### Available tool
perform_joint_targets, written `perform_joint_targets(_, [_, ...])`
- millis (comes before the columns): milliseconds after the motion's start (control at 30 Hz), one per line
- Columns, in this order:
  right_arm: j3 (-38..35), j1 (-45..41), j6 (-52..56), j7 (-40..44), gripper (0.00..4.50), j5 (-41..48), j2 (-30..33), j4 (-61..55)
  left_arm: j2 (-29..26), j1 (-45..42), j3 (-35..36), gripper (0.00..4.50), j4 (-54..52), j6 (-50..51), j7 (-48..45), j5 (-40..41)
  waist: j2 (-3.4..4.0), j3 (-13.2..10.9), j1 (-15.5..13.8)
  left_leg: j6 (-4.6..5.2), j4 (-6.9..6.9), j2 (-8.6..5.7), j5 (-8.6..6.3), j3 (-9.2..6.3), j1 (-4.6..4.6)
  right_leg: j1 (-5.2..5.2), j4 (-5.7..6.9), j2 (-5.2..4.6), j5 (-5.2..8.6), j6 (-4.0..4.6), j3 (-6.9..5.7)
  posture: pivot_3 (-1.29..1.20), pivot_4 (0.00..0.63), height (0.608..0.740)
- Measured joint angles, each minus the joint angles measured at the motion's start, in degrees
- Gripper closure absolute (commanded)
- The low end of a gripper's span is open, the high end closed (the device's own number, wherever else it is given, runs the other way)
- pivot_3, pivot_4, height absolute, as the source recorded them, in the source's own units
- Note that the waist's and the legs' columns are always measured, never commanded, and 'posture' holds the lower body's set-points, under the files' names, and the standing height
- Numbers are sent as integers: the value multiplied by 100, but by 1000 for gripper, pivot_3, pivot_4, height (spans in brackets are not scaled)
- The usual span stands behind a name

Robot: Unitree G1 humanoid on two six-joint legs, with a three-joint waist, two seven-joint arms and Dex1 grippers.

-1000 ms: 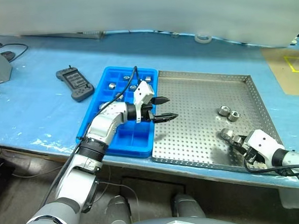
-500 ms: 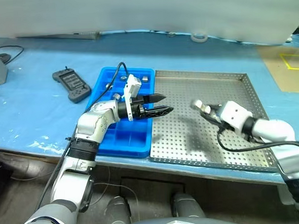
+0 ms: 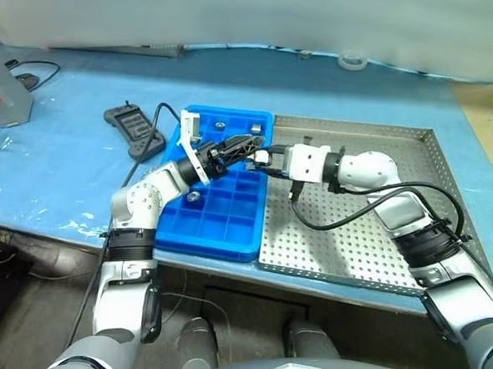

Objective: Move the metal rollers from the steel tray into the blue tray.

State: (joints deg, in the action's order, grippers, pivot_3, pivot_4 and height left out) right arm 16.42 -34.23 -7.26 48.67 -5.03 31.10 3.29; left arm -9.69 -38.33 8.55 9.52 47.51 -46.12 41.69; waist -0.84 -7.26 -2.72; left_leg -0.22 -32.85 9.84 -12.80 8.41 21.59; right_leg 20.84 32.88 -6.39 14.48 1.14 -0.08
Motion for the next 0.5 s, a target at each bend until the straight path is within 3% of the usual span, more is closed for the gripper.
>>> perform_joint_targets(500, [12, -1, -204, -58, 3258, -208, -222, 226, -81, -43, -24, 554, 30, 212, 118, 26, -8, -3, 19, -12, -19, 4, 8, -1, 4, -3, -2, 8, -2, -3, 1, -20, 150, 740])
